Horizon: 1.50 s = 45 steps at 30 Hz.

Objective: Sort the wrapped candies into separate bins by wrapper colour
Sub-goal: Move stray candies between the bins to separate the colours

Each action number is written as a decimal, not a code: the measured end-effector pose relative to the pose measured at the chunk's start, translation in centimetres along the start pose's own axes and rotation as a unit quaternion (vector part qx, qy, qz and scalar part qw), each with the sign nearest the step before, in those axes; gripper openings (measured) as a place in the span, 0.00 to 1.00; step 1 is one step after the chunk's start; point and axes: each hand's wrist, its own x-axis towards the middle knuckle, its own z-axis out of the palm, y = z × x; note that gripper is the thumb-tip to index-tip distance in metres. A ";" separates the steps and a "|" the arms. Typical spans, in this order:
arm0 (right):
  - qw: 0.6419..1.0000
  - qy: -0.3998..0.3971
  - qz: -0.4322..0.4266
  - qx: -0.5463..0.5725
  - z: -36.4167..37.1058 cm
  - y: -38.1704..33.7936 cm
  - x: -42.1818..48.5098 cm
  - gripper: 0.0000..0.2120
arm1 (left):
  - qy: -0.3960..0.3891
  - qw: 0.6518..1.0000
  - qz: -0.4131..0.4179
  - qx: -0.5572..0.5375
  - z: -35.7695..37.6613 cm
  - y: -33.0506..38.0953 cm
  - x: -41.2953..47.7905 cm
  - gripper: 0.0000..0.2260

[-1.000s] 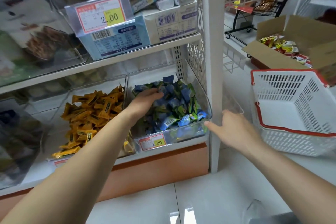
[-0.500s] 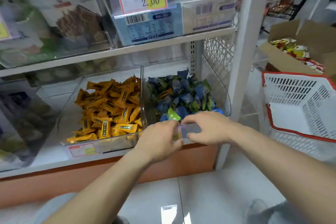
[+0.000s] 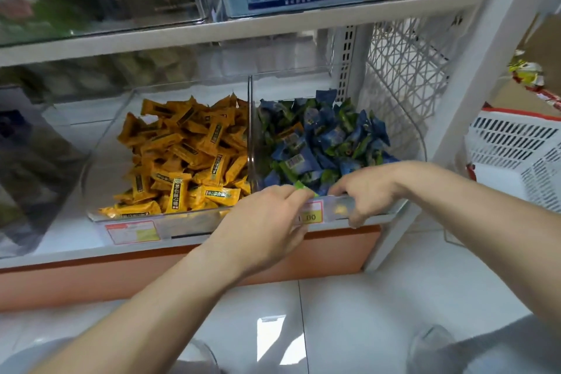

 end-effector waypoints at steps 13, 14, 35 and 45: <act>0.904 0.224 -0.154 0.329 -0.2 1.6 -3.0 0.12 | 0.038 0.994 -0.057 -0.080 -0.4 0.0 1.3 0.23; 0.889 0.234 -0.165 0.357 -0.2 1.7 -3.2 0.13 | 0.053 0.992 -0.069 -0.095 -0.5 0.0 1.5 0.24; 0.837 0.447 -0.064 0.310 -2.9 -2.3 1.7 0.06 | 0.242 0.924 -0.297 -0.004 -5.9 -7.9 0.9 0.19; 0.956 0.294 0.004 0.020 -6.7 -2.2 10.4 0.19 | 0.166 0.955 -0.247 0.012 -3.8 -7.4 1.1 0.27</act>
